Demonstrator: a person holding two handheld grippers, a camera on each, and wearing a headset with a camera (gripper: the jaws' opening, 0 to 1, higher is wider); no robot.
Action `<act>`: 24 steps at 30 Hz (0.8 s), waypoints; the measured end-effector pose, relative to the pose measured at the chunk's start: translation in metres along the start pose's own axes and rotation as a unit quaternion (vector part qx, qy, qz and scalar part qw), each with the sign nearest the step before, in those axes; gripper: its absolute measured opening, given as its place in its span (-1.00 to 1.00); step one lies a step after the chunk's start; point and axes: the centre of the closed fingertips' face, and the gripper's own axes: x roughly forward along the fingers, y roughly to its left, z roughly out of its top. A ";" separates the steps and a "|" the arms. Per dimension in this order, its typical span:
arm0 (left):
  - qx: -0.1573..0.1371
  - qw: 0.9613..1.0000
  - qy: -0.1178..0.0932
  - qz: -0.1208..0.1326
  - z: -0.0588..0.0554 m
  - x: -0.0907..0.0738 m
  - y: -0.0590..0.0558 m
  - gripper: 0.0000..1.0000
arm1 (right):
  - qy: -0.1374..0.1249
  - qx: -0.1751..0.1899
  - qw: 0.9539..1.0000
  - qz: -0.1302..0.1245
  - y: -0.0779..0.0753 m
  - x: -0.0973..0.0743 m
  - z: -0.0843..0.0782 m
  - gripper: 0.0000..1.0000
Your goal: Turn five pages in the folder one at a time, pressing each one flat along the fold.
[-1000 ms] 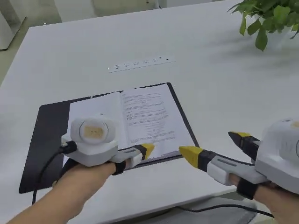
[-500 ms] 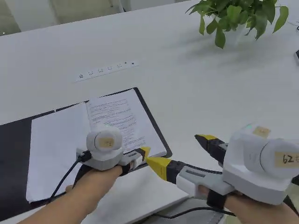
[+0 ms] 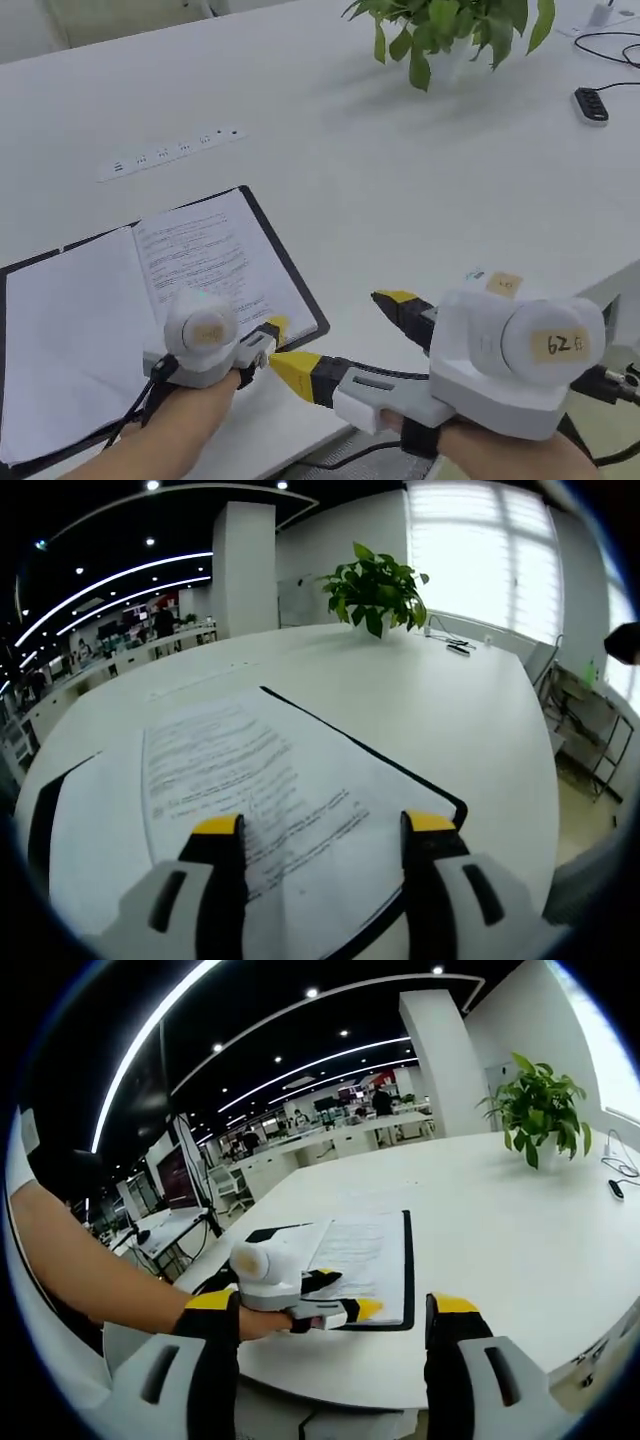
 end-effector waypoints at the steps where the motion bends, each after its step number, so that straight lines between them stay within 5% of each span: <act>1: -0.001 1.000 -0.002 -0.001 0.000 0.000 0.000 0.24 | 0.001 0.002 1.000 -0.001 -0.001 0.000 -0.001 0.50; 16: -0.020 0.999 -0.026 0.006 0.003 -0.003 0.012 -0.10 | 0.014 0.007 1.000 0.000 -0.005 0.006 -0.007 0.46; 24: -0.027 0.999 -0.030 0.007 0.003 -0.003 0.012 -0.10 | 0.021 0.006 1.000 0.015 -0.019 0.032 0.003 0.26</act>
